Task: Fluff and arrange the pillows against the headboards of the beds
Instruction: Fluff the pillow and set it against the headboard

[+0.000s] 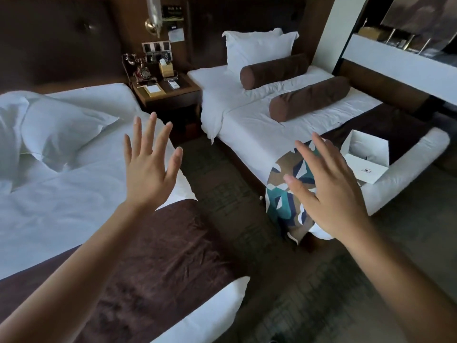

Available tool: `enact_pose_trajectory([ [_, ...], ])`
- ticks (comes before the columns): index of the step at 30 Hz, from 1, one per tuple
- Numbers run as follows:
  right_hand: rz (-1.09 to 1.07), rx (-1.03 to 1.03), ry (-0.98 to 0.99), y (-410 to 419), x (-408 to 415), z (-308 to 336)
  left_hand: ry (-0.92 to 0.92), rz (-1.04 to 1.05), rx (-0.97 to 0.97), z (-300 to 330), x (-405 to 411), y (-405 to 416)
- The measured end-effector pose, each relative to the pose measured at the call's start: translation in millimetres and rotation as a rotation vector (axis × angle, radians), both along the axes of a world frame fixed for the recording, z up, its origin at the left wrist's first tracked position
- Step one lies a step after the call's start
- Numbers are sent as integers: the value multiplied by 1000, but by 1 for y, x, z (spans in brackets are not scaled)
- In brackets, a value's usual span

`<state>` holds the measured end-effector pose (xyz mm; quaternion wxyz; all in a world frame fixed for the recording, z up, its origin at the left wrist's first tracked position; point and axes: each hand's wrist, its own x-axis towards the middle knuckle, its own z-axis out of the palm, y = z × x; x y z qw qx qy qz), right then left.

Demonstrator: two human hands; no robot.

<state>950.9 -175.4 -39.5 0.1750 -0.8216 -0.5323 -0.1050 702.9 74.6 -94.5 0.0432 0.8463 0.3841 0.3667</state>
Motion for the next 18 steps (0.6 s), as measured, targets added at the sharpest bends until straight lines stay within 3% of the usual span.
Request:
enact_pose_trajectory([
  [10,94,26,-42,-40,156,8,28,207,12,22,95,-58],
  [18,129,-7,-23,-6,235,-9,116,287,65,20,129,-40],
])
